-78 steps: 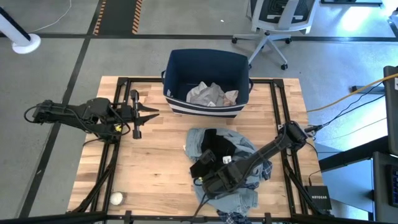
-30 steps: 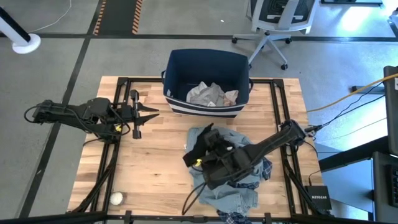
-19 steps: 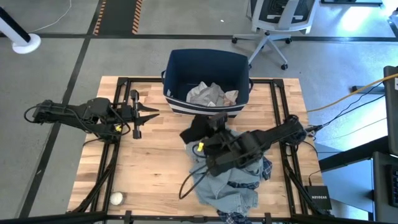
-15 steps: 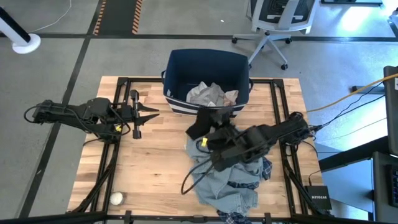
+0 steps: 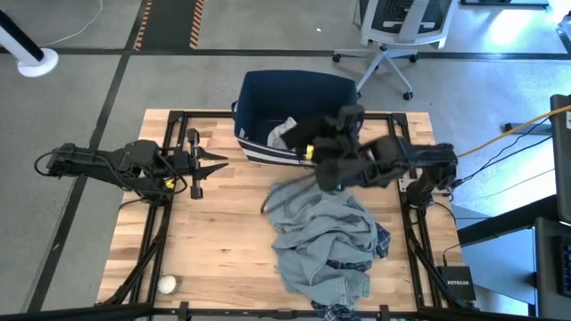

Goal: Sort clothes
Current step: Put the black shorts into the blue bin, then put the blue jeans into the blue bin

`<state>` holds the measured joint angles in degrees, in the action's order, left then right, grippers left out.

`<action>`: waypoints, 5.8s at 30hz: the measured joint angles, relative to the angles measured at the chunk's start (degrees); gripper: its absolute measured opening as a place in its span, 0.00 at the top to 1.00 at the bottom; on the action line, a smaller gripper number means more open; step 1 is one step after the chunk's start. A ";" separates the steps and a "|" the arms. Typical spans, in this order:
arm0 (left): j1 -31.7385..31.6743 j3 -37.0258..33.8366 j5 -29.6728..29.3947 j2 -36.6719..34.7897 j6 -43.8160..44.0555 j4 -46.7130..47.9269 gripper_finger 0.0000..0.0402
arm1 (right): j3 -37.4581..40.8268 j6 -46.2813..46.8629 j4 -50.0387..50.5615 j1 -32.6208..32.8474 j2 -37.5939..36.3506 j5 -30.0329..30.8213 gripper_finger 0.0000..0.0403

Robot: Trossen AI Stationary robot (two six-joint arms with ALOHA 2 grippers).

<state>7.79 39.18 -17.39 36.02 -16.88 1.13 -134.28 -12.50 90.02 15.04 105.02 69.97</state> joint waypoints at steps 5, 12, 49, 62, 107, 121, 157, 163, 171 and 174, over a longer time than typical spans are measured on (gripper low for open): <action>0.00 0.02 0.00 0.00 -0.02 -0.02 0.85 | 0.02 -1.46 -0.59 -5.22 -0.03 -0.11 0.95; -0.01 0.01 0.00 0.00 -0.02 -0.03 0.85 | 0.02 -2.89 -8.79 -12.49 0.01 -4.98 0.95; -0.02 0.01 0.00 0.01 -0.09 -0.02 0.85 | 0.02 4.45 -7.16 -20.17 -1.37 -36.51 0.44; -0.02 0.00 0.00 -0.01 -0.07 -0.02 0.85 | 6.40 8.44 -5.31 -3.06 -0.89 -36.13 0.44; -0.01 0.01 0.00 0.01 2.08 -0.52 0.85 | 42.06 35.94 -24.98 31.02 -0.84 -41.78 0.44; -0.01 0.02 0.00 0.01 2.01 -0.55 0.85 | 51.32 24.67 -38.08 31.04 -0.84 -34.73 0.44; 0.00 0.00 0.00 0.03 1.79 -0.55 0.85 | 38.05 17.84 -46.51 24.95 -0.91 -35.81 0.44; -0.02 0.02 0.00 0.01 1.87 -0.51 0.85 | 36.74 14.35 -48.79 22.90 -0.91 -42.93 0.44; -0.02 0.02 0.00 0.02 1.33 -0.48 0.85 | 35.76 20.49 -42.35 28.40 -0.90 -40.91 0.44; -0.01 0.00 0.01 0.02 1.47 -0.48 0.85 | 35.76 24.80 -36.17 31.09 -0.08 -38.66 0.44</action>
<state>7.78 39.18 -17.38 36.04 -15.42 0.64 -98.52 12.29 53.84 46.13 104.95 31.31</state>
